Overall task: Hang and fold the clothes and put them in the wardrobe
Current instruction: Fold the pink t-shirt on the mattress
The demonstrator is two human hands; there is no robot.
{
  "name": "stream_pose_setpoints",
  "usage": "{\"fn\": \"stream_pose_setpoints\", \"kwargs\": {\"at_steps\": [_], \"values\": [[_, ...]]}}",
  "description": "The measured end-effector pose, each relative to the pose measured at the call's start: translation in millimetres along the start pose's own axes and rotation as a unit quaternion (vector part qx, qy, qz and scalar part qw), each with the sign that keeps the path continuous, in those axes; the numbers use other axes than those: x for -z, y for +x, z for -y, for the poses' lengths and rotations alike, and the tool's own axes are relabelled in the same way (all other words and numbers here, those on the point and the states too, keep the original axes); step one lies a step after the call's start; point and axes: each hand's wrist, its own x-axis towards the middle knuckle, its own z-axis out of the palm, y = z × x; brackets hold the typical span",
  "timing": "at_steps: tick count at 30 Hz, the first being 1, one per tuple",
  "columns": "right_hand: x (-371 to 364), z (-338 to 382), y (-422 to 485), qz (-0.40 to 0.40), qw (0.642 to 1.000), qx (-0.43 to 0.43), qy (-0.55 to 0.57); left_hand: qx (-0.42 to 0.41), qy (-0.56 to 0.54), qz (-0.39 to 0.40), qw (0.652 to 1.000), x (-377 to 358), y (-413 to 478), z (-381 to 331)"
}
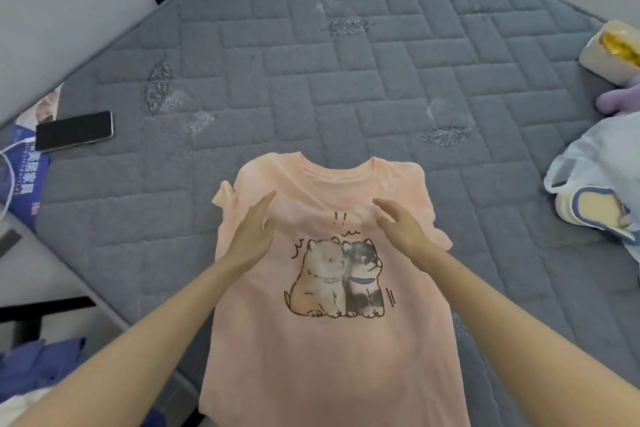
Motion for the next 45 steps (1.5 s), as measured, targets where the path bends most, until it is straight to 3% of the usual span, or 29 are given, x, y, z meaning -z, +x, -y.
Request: {"fn": "stream_pose_setpoints", "kwargs": {"at_steps": [7, 13, 17, 20, 24, 28, 32, 39, 45], "values": [[-28.5, -44.7, -42.5, 0.029, 0.992, -0.033, -0.117, 0.029, 0.036, 0.031, 0.998, -32.9, -60.6, 32.7], [-38.0, -110.3, -89.2, 0.13, 0.951, -0.089, -0.265, 0.111, 0.184, 0.131, 0.968, -65.6, -125.0, 85.5], [-48.3, -143.8, -125.3, 0.161, 0.943, -0.132, -0.26, 0.138, 0.202, 0.16, 0.956, -78.3, -168.0, 112.1], [-53.8, -148.7, -140.2, 0.137, 0.942, -0.134, -0.276, 0.161, 0.209, 0.162, 0.951, -77.1, -182.7, 114.5], [-57.8, -124.3, -149.9, 0.044, 0.969, -0.08, -0.23, 0.126, 0.143, 0.08, 0.978, -66.6, -183.6, 100.0], [-76.0, -81.7, -159.3, 0.012, 0.985, 0.015, -0.169, 0.061, 0.116, 0.025, 0.991, -50.1, -188.4, 86.1], [-100.1, -43.8, -163.6, 0.025, 0.989, 0.065, -0.131, 0.031, 0.049, -0.042, 0.997, -29.1, -197.3, 79.1], [-145.2, 19.6, -144.0, 0.044, 0.972, 0.169, -0.158, 0.064, -0.105, -0.117, 0.986, 14.9, -208.4, 94.1], [-179.7, 54.9, -110.3, 0.075, 0.955, 0.218, -0.184, 0.064, -0.12, -0.175, 0.975, 34.2, -213.5, 119.8]]}}
